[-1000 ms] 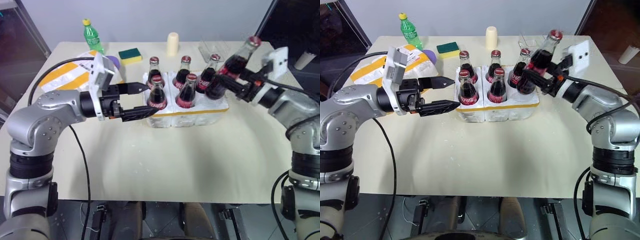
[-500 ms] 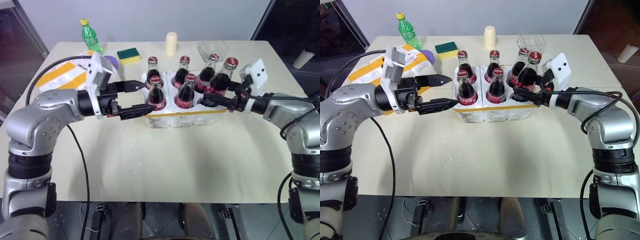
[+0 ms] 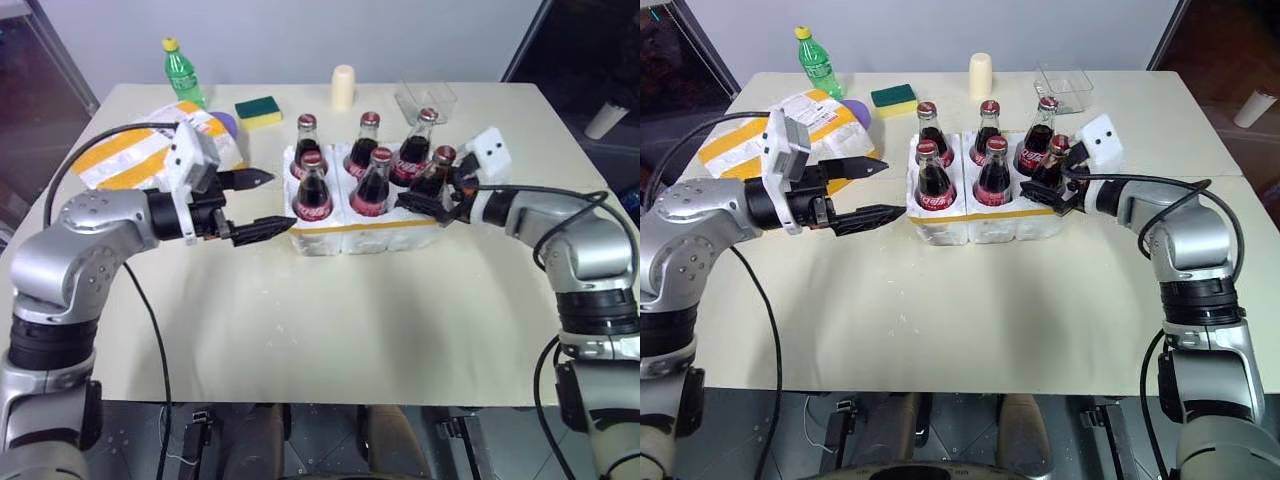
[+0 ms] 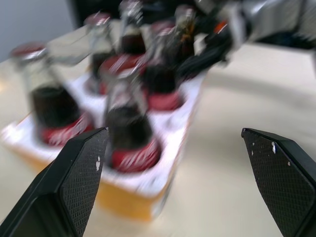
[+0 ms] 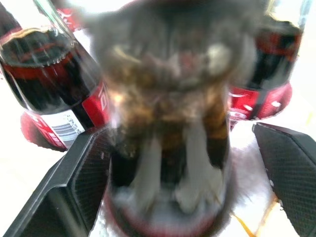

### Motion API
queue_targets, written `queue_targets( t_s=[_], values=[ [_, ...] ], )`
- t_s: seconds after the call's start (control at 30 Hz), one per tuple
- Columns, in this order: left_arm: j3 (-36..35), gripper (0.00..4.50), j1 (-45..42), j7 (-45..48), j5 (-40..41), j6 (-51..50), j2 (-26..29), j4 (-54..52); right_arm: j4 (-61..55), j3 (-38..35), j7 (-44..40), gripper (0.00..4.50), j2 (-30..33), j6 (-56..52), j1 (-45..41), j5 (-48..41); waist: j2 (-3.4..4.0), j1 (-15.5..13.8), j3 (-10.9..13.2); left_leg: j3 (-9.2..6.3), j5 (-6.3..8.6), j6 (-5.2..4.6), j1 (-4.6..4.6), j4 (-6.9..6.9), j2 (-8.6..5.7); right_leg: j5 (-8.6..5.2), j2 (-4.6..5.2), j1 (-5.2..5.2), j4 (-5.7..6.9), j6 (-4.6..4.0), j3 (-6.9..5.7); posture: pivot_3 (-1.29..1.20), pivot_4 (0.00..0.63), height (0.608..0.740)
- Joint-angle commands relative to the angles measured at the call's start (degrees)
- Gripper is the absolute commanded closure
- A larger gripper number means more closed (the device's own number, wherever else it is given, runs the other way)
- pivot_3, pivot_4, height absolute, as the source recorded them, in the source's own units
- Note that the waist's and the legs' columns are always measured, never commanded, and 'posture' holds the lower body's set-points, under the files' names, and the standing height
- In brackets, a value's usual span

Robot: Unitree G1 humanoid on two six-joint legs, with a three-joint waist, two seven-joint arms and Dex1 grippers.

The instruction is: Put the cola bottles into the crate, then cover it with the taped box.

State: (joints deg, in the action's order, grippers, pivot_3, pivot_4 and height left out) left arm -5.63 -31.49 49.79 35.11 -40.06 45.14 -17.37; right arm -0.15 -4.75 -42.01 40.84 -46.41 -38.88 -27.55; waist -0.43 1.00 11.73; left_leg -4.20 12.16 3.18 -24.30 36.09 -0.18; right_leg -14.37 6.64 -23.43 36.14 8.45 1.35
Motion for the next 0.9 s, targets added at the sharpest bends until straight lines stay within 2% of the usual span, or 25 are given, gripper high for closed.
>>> queue_targets(
  t_s=[0.03, 0.2, 0.3, 0.43, 0.7, 0.9],
  values=[
    [-5.42, 0.00, 2.53, -4.29, -7.02, 5.16, 3.97, -0.65, -7.18, -8.08, -2.01, 0.02, 3.43, -4.97, -1.64, -7.29, 0.01, -0.05, 0.01, 0.00, 0.00, 0.00, -0.01, -0.02, 0.00, 0.00, 0.00, -0.01, 0.00, 0.00, 0.00, 0.00, 0.150, 0.739],
    [-11.09, 0.00, 10.82, -10.48, -20.02, 15.71, 9.97, 5.10, -8.41, -13.67, -4.17, 0.02, 9.63, -8.87, -1.89, -11.55, 0.01, 0.00, 0.01, 0.01, 0.00, 0.00, 0.02, -0.02, 0.00, -0.01, 0.00, 0.00, -0.01, -0.02, -0.01, 0.00, 0.150, 0.739],
    [-12.86, 0.00, 16.91, -15.63, -30.35, 25.10, 14.14, 12.77, -9.31, -14.72, -5.71, 0.02, 12.85, -8.80, 0.21, -11.85, 0.01, 0.09, 0.00, 0.03, 0.01, 0.00, 0.03, -0.05, 0.01, -0.05, 0.00, -0.01, -0.03, -0.08, 0.00, 0.00, 0.150, 0.739],
    [-10.18, 0.00, 21.20, -23.83, -41.49, 34.00, 17.33, 24.75, -12.34, -16.21, -7.23, 0.02, 14.79, -8.04, 3.90, -12.97, 0.01, 0.03, 0.00, 0.06, 0.01, 0.00, 0.03, -0.08, 0.01, -0.07, 0.02, -0.04, -0.03, -0.14, 0.01, 0.00, 0.150, 0.739],
    [-0.39, 0.00, 14.41, -35.01, -52.66, 44.23, 12.91, 43.50, -15.47, -19.24, -5.75, 0.02, 14.92, -8.32, 7.66, -15.36, -0.06, -0.40, -0.04, 0.06, 0.01, 0.00, -0.01, 0.03, 0.00, 0.00, 0.05, 0.00, -0.03, 0.00, -0.01, 0.00, 0.150, 0.739],
    [6.46, 0.00, 4.74, -42.02, -58.06, 50.58, 8.59, 58.52, -16.55, -22.50, -3.60, 0.02, 15.36, -9.05, 9.70, -16.80, -0.08, -0.28, -0.05, 0.06, 0.01, 0.00, 0.01, 0.00, 0.01, 0.01, 0.05, -0.03, 0.04, 0.02, -0.02, 0.00, 0.150, 0.739]
  ],
)
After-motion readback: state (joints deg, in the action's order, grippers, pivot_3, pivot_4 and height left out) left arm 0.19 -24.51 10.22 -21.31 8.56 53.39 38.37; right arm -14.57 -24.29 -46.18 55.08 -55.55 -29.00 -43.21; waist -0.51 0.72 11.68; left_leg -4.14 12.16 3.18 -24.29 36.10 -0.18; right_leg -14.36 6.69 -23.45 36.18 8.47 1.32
